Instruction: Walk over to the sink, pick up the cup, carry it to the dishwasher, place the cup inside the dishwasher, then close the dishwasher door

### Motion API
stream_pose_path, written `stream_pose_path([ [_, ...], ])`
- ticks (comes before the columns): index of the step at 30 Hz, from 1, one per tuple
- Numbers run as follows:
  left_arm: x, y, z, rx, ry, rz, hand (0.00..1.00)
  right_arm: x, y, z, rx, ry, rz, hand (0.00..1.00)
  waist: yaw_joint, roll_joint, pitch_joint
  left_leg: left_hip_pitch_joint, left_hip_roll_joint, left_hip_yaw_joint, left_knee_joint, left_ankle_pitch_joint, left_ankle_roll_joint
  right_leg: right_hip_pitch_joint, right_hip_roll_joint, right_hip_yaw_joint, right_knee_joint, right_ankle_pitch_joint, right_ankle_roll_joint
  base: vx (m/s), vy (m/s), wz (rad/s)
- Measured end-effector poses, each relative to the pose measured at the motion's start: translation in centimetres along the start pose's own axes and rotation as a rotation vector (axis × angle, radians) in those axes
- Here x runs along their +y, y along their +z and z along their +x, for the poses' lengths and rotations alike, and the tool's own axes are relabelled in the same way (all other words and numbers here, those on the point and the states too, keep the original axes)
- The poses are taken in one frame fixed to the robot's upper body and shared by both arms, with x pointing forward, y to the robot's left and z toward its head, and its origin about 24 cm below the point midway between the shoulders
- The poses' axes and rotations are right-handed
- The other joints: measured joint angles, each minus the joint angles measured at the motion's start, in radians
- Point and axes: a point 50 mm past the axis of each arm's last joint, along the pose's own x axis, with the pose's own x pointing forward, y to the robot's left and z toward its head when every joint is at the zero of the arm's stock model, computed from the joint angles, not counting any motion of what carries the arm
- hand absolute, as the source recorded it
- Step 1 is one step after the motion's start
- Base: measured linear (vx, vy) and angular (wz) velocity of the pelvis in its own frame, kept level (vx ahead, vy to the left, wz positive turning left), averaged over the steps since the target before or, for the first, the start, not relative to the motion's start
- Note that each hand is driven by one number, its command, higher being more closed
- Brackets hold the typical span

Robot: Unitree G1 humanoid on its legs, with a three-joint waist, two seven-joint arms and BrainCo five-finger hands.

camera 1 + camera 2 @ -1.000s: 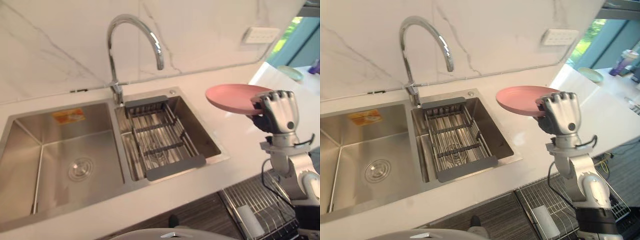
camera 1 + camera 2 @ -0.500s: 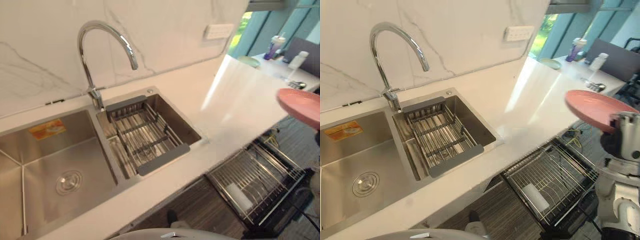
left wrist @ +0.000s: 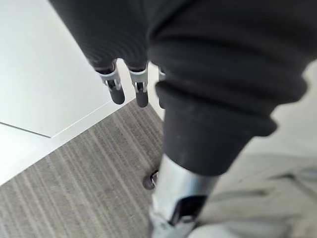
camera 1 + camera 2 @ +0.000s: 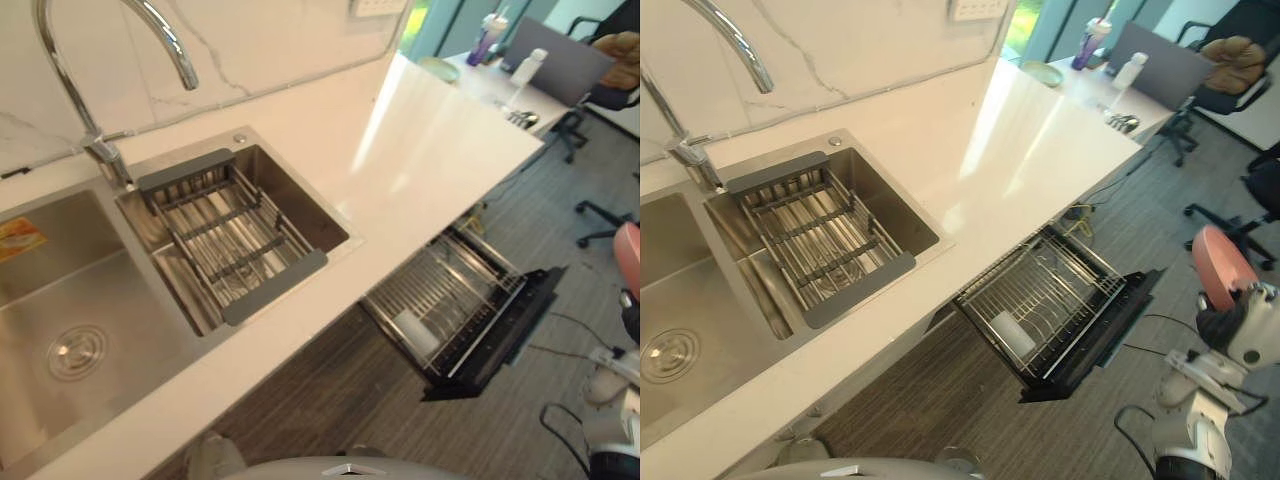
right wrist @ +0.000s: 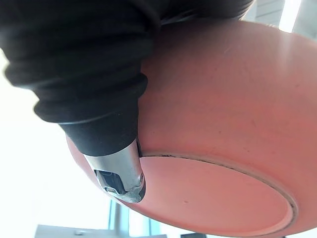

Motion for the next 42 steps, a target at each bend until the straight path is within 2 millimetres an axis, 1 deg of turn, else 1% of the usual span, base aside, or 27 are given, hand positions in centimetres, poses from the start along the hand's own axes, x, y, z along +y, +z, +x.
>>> stream_pose_path([
  [1,0.5,0.6,0.1,-0.017,0.022,-0.02,0.0,0.3,0.5,0.0,-0.004,0.001,0.02,1.0,0.006,-0.015,0.009,-0.004,-0.003,0.005,0.001,0.002,0.0,0.007,-0.003,0.0,-0.024,-0.007,0.014,0.0,-0.095,-0.23],
  [2,1.4,1.6,0.2,-0.041,0.056,-0.063,0.0,0.7,1.5,0.3,-0.026,0.007,0.064,1.0,0.02,-0.047,0.02,-0.01,-0.002,0.026,0.005,0.013,-0.007,0.009,0.0,0.0,-0.069,-0.009,0.03,-0.05,-0.15,-0.34],
  [3,1.5,2.2,0.3,-0.055,0.059,-0.093,0.0,1.0,2.5,0.7,-0.049,0.0,0.1,1.0,0.019,-0.06,0.034,-0.01,-0.001,0.031,0.002,0.026,-0.007,0.023,0.003,-0.011,-0.102,-0.011,0.033,-0.06,-0.159,-0.32],
  [4,1.4,2.4,0.3,-0.058,0.06,-0.101,0.0,1.0,2.7,0.8,-0.058,-0.004,0.109,1.0,0.015,-0.058,0.036,-0.008,-0.001,0.029,-0.002,0.029,-0.011,0.028,0.004,-0.023,-0.106,-0.017,0.041,-0.05,-0.147,-0.07],
  [5,1.2,2.2,0.2,-0.054,0.065,-0.098,0.0,0.9,3.2,1.1,-0.073,-0.015,0.129,1.0,0.014,-0.053,0.04,0.014,-0.002,0.025,-0.008,0.036,-0.021,0.045,0.005,-0.033,-0.105,-0.03,0.06,-0.04,-0.095,0.01],
  [6,1.0,2.0,0.2,-0.053,0.063,-0.105,0.0,0.8,3.4,1.1,-0.08,-0.016,0.134,1.0,0.016,-0.046,0.045,0.032,-0.003,0.023,-0.016,0.041,-0.026,0.055,0.005,-0.034,-0.106,-0.033,0.064,-0.06,-0.087,-0.1],
  [7,0.6,1.6,0.1,-0.052,0.059,-0.113,0.0,0.6,3.7,1.4,-0.095,-0.024,0.145,1.0,0.018,-0.028,0.055,0.061,-0.019,-0.006,-0.041,0.059,-0.034,0.069,0.005,-0.027,-0.107,-0.035,0.065,-0.07,-0.073,-0.27],
  [8,0.0,1.2,0.0,-0.05,0.047,-0.119,0.0,0.7,4.3,1.7,-0.126,-0.014,0.155,1.0,0.018,-0.006,0.056,0.074,-0.037,-0.071,-0.062,0.074,-0.045,0.066,0.004,-0.018,-0.109,-0.035,0.065,-0.07,-0.094,-0.38],
  [9,-0.5,0.9,-0.2,-0.046,0.035,-0.125,0.0,0.7,4.8,1.9,-0.149,-0.007,0.161,1.0,0.018,0.008,0.058,0.084,-0.046,-0.107,-0.077,0.078,-0.05,0.061,0.002,-0.01,-0.11,-0.035,0.065,-0.06,-0.085,-0.6],
  [10,-1.4,0.3,-0.4,-0.037,0.02,-0.136,0.0,0.8,5.6,2.1,-0.19,0.013,0.173,1.0,0.019,0.031,0.059,0.101,-0.059,-0.137,-0.113,0.082,-0.059,0.044,-0.002,0.014,-0.11,-0.035,0.065,-0.03,-0.051,-0.59],
  [11,-1.9,0.2,-0.5,-0.034,0.02,-0.142,0.0,1.0,5.9,2.0,-0.203,0.03,0.178,1.0,0.017,0.045,0.061,0.112,-0.068,-0.141,-0.138,0.09,-0.072,0.034,-0.006,0.024,-0.11,-0.035,0.065,-0.07,-0.014,-0.6],
  [12,-2.4,0.1,-0.6,-0.034,0.007,-0.142,0.0,1.5,5.9,1.5,-0.204,0.079,0.168,1.0,0.008,0.07,0.07,0.135,-0.08,-0.144,-0.169,0.094,-0.079,0.033,-0.012,0.031,-0.11,-0.035,0.065,-0.09,0.004,-0.27],
  [14,-3.0,0.0,-0.7,-0.035,-0.012,-0.131,0.0,1.7,5.7,1.1,-0.197,0.115,0.151,1.0,-0.008,0.091,0.073,0.149,-0.103,-0.174,-0.19,0.099,-0.089,0.032,-0.023,0.029,-0.104,-0.034,0.065,-0.13,0.03,-0.03],
  [16,-3.0,-0.2,-0.8,-0.033,-0.019,-0.122,0.0,1.8,5.8,0.9,-0.202,0.136,0.15,1.0,-0.012,0.095,0.073,0.165,-0.121,-0.198,-0.216,0.102,-0.109,0.032,-0.036,0.03,-0.108,-0.041,0.068,-0.12,0.063,0.01],
  [17,-2.9,-0.2,-0.8,-0.034,-0.019,-0.121,0.0,2.0,6.0,0.7,-0.209,0.148,0.153,1.0,-0.012,0.089,0.073,0.17,-0.135,-0.2,-0.232,0.105,-0.12,0.031,-0.046,0.028,-0.114,-0.04,0.067,-0.17,0.114,-0.01],
  [18,-2.9,-0.1,-0.7,-0.039,-0.019,-0.121,0.0,2.2,6.2,0.4,-0.211,0.163,0.158,1.0,-0.007,0.079,0.073,0.17,-0.159,-0.221,-0.253,0.104,-0.119,0.027,-0.059,0.023,-0.125,-0.032,0.064,-0.16,0.111,-0.01],
  [22,-2.7,-0.1,-0.7,-0.042,-0.025,-0.115,0.0,3.1,7.2,-0.9,-0.203,0.216,0.193,1.0,-0.005,0.06,0.08,0.163,-0.208,-0.275,-0.288,0.103,-0.118,0.014,-0.093,-0.011,-0.132,-0.009,0.064,-0.06,0.078,0.05],
  [23,-2.7,-0.1,-0.7,-0.042,-0.033,-0.107,0.0,3.6,7.3,-1.5,-0.197,0.243,0.194,1.0,-0.004,0.06,0.08,0.161,-0.219,-0.307,-0.287,0.104,-0.116,0.014,-0.097,-0.025,-0.132,-0.004,0.064,0.01,0.046,-0.11],
  [24,-2.8,-0.2,-0.7,-0.042,-0.041,-0.09,0.0,4.1,7.4,-1.9,-0.194,0.266,0.193,1.0,0.009,0.062,0.079,0.16,-0.227,-0.331,-0.282,0.11,-0.111,0.009,-0.099,-0.026,-0.132,0.007,0.07,0.03,0.038,-0.17],
  [25,-2.9,-0.1,-0.7,-0.047,-0.045,-0.077,0.0,4.2,7.4,-2.1,-0.19,0.273,0.192,1.0,0.013,0.062,0.078,0.157,-0.227,-0.333,-0.281,0.111,-0.108,0.006,-0.099,-0.026,-0.132,0.011,0.071,0.05,0.023,-0.12],
  [26,-2.9,0.1,-0.7,-0.06,-0.045,-0.043,0.0,4.5,7.4,-2.3,-0.184,0.283,0.186,1.0,0.013,0.067,0.077,0.146,-0.227,-0.338,-0.28,0.121,-0.094,0.0,-0.098,-0.031,-0.131,0.02,0.08,0.07,0.0,0.03],
  [29,-3.4,0.5,-0.7,-0.086,-0.069,0.012,0.0,5.1,7.8,-1.6,-0.173,0.283,0.185,1.0,-0.001,0.082,0.085,0.128,-0.236,-0.36,-0.28,0.13,-0.081,-0.002,-0.096,-0.045,-0.145,0.038,0.093,0.07,-0.005,0.1],
  [32,-3.8,1.1,-0.8,-0.101,-0.087,0.026,0.0,5.8,9.2,-0.6,-0.192,0.28,0.2,1.0,-0.005,0.095,0.11,0.125,-0.237,-0.362,-0.28,0.13,-0.08,-0.008,-0.096,-0.045,-0.145,0.041,0.095,0.02,0.003,0.0],
  [37,-4.3,2.4,-0.9,-0.137,-0.108,0.04,0.0,6.1,11.6,1.5,-0.24,0.257,0.228,1.0,0.005,0.111,0.169,0.076,-0.24,-0.359,-0.277,0.143,-0.072,-0.072,-0.098,-0.021,-0.146,0.068,0.09,-0.07,0.032,-0.09],
  [38,-4.3,2.8,-0.8,-0.146,-0.113,0.039,0.0,6.3,12.0,2.1,-0.228,0.255,0.229,1.0,0.007,0.112,0.194,0.07,-0.242,-0.359,-0.275,0.145,-0.071,-0.077,-0.1,-0.02,-0.147,0.074,0.089,-0.07,0.03,-0.04],
  [41,-4.6,3.8,-0.9,-0.163,-0.124,0.037,0.0,6.3,12.0,3.7,-0.193,0.234,0.231,1.0,0.02,0.12,0.236,0.024,-0.248,-0.366,-0.252,0.146,-0.071,-0.117,-0.106,-0.012,-0.152,0.094,0.088,-0.13,0.051,-0.07],
  [42,-4.6,4.0,-0.8,-0.159,-0.132,0.041,0.0,6.2,12.3,4.7,-0.177,0.216,0.242,1.0,0.025,0.122,0.26,0.006,-0.254,-0.391,-0.242,0.146,-0.071,-0.136,-0.109,-0.002,-0.154,0.101,0.085,-0.1,0.045,-0.18],
])
